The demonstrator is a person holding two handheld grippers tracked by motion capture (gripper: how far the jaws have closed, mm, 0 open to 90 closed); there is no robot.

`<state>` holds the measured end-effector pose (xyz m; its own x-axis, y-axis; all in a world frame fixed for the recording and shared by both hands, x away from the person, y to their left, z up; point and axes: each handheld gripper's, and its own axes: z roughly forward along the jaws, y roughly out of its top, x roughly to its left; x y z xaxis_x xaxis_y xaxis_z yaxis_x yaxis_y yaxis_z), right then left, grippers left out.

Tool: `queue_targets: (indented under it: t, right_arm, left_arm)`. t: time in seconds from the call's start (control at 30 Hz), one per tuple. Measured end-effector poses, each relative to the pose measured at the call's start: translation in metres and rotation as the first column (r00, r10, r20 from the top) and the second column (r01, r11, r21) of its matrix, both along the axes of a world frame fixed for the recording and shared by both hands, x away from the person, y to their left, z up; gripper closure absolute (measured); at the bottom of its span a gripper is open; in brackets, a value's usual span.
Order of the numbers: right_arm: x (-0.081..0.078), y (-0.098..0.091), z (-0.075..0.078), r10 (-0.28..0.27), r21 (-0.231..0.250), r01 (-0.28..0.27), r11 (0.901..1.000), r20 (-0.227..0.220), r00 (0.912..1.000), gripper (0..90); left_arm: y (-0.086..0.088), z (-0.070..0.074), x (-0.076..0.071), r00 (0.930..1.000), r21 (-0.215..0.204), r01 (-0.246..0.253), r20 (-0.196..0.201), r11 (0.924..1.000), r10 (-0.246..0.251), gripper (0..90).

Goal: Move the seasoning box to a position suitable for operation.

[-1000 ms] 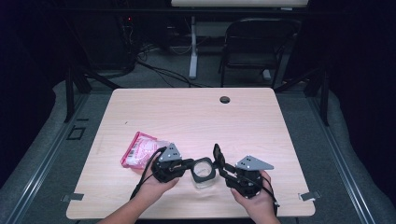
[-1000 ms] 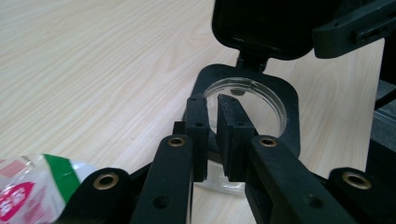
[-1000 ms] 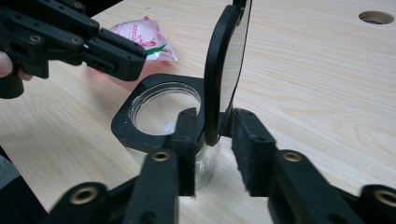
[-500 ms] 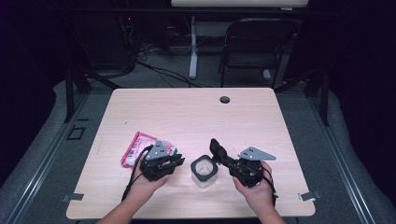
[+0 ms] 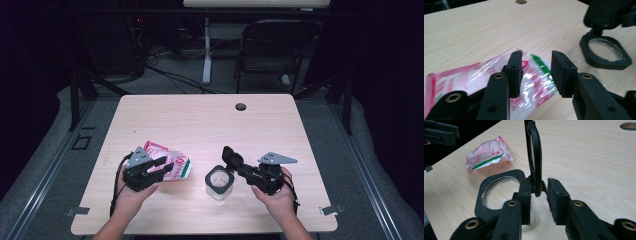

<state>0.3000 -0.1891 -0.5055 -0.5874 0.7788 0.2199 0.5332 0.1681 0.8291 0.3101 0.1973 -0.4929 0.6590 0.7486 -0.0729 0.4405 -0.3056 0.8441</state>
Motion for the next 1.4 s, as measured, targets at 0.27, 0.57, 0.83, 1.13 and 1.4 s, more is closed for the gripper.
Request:
queue_targets:
  t: [0.27,0.57,0.83,1.13,1.4]
  right_arm:
    - [-0.002,-0.006,0.003,0.007,0.024,-0.008,0.9997,0.025,0.9997,63.1]
    - [-0.002,-0.005,0.001,0.008,0.023,-0.009,0.9997,0.036,0.9993,61.3]
    - [-0.001,-0.005,-0.001,0.008,0.016,-0.009,0.9998,0.027,0.9996,59.9]
    - [-0.001,-0.004,-0.002,0.007,0.013,-0.007,0.9999,0.029,0.9996,58.8]
    - [-0.002,-0.003,-0.005,0.007,0.017,-0.007,0.9998,0.023,0.9997,58.1]
  left_arm:
    - [0.02,-0.024,-0.01,0.9991,0.122,-0.034,-0.023,0.992,0.037,47.3]
    - [0.005,-0.038,-0.015,0.9996,0.223,0.023,0.007,0.9746,-0.026,45.9]
    - [0.0,-0.047,-0.012,0.9996,0.247,0.027,-0.001,0.9687,-0.027,43.9]
    - [-0.007,-0.054,-0.012,0.9996,0.275,0.028,-0.003,0.961,-0.028,43.0]
    - [-0.012,-0.059,-0.007,0.9995,0.316,0.018,0.018,0.9485,-0.025,41.2]
